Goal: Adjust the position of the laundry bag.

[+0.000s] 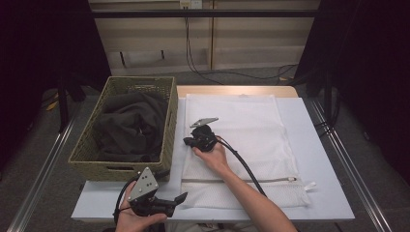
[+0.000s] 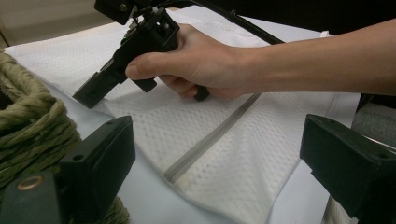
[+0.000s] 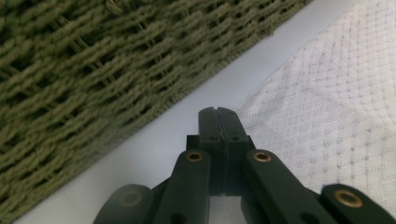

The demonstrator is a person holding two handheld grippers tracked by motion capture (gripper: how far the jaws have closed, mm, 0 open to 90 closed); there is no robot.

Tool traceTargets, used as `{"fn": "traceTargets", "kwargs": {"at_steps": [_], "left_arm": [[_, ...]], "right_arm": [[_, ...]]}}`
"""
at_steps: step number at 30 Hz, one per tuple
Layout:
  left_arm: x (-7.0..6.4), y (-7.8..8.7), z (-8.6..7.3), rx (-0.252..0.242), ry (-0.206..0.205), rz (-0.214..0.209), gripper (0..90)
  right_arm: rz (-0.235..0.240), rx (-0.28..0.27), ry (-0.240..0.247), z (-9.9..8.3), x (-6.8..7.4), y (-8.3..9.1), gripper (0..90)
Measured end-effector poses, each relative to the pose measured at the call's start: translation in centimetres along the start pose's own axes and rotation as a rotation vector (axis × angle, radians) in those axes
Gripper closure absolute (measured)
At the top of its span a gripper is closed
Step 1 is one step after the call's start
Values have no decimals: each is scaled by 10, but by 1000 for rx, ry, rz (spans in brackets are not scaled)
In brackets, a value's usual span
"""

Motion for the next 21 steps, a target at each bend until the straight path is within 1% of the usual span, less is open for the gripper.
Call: {"fn": "traceTargets", "kwargs": {"at_steps": [2,4,5,6,7,9,10,11,12,13,14,15,16,18,20,21], "left_arm": [[0,0,0,0,5,4,104],[1,1,-1,13,-7,8,104],[1,1,0,8,-1,8,104],[1,1,-1,14,1,19,104],[1,0,0,0,6,2,104],[0,0,0,2,8,-1,104],[0,1,0,13,-1,6,104],[-1,0,0,-1,7,-2,104],[-1,1,0,9,8,8,104],[-1,1,0,10,6,9,104],[-1,0,0,-1,4,-2,104],[-1,1,-1,6,-3,-4,104],[0,1,-1,15,-11,4,104],[-1,2,-1,21,-9,8,104],[-2,1,0,15,-10,4,104],[-2,1,0,11,-17,-3,104]], "right_arm": [[4,-1,2,2,1,-1,900],[5,-2,-7,4,4,-4,900],[11,-1,-4,4,5,-5,900],[10,1,1,5,7,-7,900],[20,-2,1,6,10,-9,900],[26,0,1,6,11,-10,900],[18,7,6,6,12,-11,900],[16,10,9,6,13,-14,900],[16,10,9,6,13,-14,900],[19,11,2,7,14,-15,900],[16,15,1,8,16,-15,900],[20,7,5,10,18,-15,900],[21,3,7,12,20,-14,900],[19,9,8,12,22,-15,900],[10,9,15,12,23,-16,900],[14,8,4,11,23,-17,900]]}}
Point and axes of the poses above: each handheld gripper's, and its own axes: y roughly backward along the jaws, z roughly out of its top, x roughly to its left, the point moved 5 cm from there along -y, roughly forward along the jaws, and after that the axes turned 7 degrees about -y, right-handed, at the moved point
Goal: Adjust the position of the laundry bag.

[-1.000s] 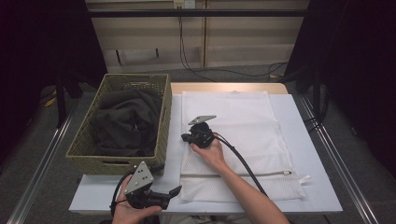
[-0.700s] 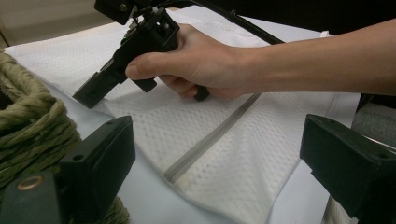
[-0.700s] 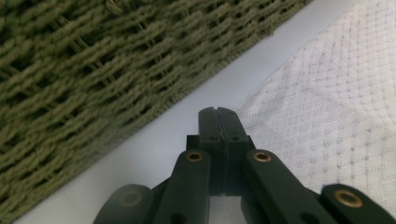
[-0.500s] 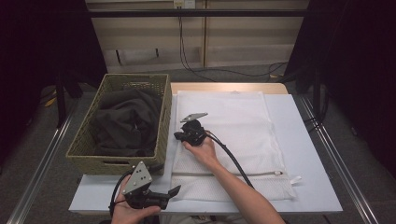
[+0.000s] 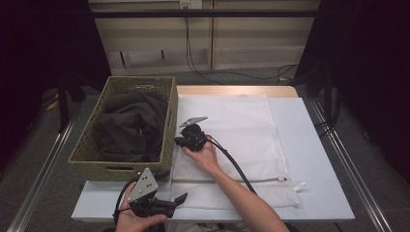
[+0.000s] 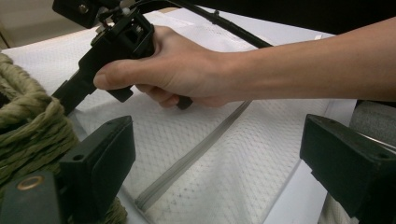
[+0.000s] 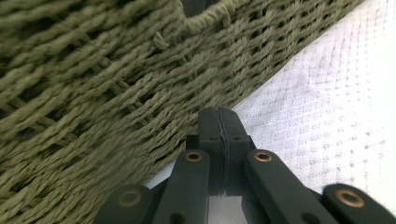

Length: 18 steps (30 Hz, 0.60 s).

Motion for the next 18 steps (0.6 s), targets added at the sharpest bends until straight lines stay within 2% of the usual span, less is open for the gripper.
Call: {"fn": "traceTargets", "kwargs": {"at_steps": [1,3,4,5,7,12,13,14,15,16,17,18], "left_arm": [[-1,1,0,8,1,14,104],[-1,0,0,-2,2,-3,104],[-1,0,0,2,2,1,104],[0,1,0,10,-2,12,104],[1,0,-1,8,3,8,104],[0,-1,0,-2,1,-5,104],[-1,0,0,8,-1,3,104],[-1,0,0,-2,1,-7,104],[0,0,0,6,-1,4,104],[0,0,-1,6,-1,3,104],[0,1,-1,11,0,10,103],[0,0,-1,7,3,2,103]], "right_arm": [[-6,2,-7,-1,0,-1,900],[-3,3,-4,-2,1,-2,900],[-16,5,-1,-3,2,-3,900],[-5,1,-2,-3,3,-3,900],[-16,11,12,-3,7,-4,900],[-13,11,10,-4,8,-4,898],[-8,9,14,-4,7,-5,888],[-8,2,18,-5,7,-4,787],[-8,2,18,-5,7,-4,787],[-4,-4,39,-5,6,-3,700],[-22,-5,52,-4,6,-1,649],[-1,-24,57,-2,5,6,565]]}}
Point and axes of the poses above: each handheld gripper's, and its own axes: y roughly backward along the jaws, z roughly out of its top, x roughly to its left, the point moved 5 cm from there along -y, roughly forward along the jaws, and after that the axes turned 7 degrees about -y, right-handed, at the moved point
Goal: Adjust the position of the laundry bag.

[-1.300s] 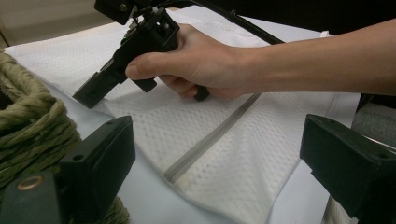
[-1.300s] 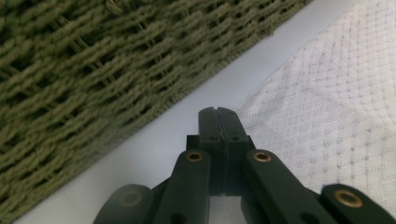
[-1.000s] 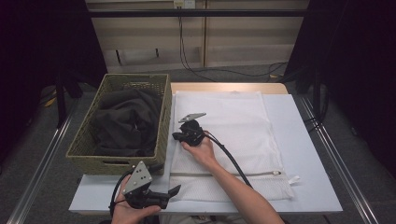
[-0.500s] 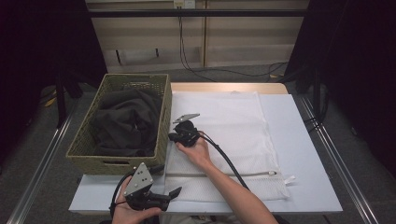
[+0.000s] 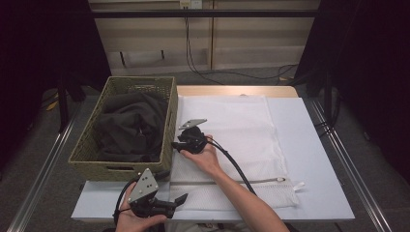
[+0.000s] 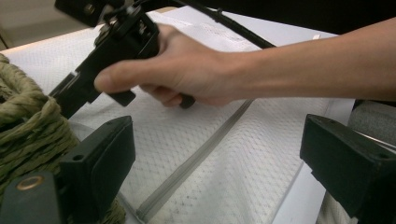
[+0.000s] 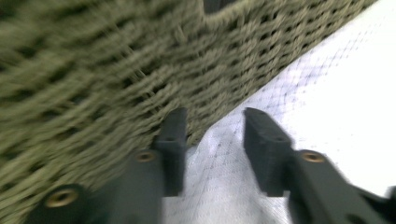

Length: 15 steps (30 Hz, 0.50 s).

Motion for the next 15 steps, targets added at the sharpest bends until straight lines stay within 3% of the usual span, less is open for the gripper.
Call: {"fn": "traceTargets", "kwargs": {"at_steps": [3,9,12,15], "left_arm": [[0,-1,0,1,0,-3,103],[4,-1,-3,-4,20,4,103],[6,0,-3,-5,12,7,102],[4,-1,-2,0,5,5,102]], "right_arm": [[13,-9,4,1,-3,10,445],[14,-17,3,-5,-15,34,299],[6,-13,-2,-9,-22,42,270],[2,-28,-9,-14,-32,62,244]]}}
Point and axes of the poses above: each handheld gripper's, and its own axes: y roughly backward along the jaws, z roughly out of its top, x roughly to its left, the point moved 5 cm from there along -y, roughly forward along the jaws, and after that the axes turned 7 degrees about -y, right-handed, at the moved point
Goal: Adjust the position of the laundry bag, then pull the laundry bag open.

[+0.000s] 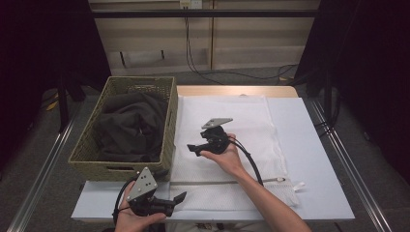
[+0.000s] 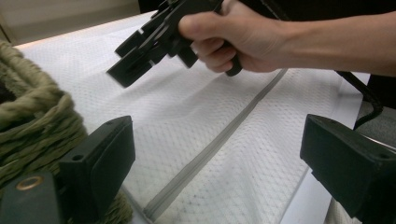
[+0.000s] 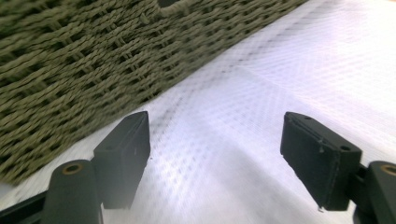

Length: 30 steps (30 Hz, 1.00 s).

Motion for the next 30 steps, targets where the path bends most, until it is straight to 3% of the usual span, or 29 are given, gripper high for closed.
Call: {"fn": "traceTargets", "kwargs": {"at_steps": [1,7,8,10,15,18,20,24,26,27,28,30], "left_arm": [[0,0,0,0,0,0,102],[-1,-1,0,9,-2,7,102],[-1,-1,0,-8,13,-1,102],[0,0,0,6,-2,14,101],[-3,-2,3,6,-19,7,101],[-2,-2,1,16,-18,4,100],[-3,-2,1,-5,0,-11,99],[-1,-2,0,16,-9,9,99],[1,-2,0,13,-16,4,99],[1,-2,0,10,-9,7,99],[-1,-2,1,-3,-3,5,99],[-2,-2,1,0,-8,-1,99]], "right_arm": [[0,0,0,0,0,0,244],[-20,-39,6,-6,-8,38,256],[-20,-39,6,-6,-8,38,256],[-24,-46,17,-9,-12,52,313],[-16,-55,13,-14,-17,69,326],[-38,-86,6,-18,-20,85,336],[-63,-82,14,-21,-22,92,335],[-62,-72,0,-23,-26,104,359],[-67,-62,16,-23,-27,111,358],[-67,-68,12,-22,-27,117,347],[-61,-89,-27,-25,-29,129,323],[-75,-97,-35,-28,-30,136,325]]}}
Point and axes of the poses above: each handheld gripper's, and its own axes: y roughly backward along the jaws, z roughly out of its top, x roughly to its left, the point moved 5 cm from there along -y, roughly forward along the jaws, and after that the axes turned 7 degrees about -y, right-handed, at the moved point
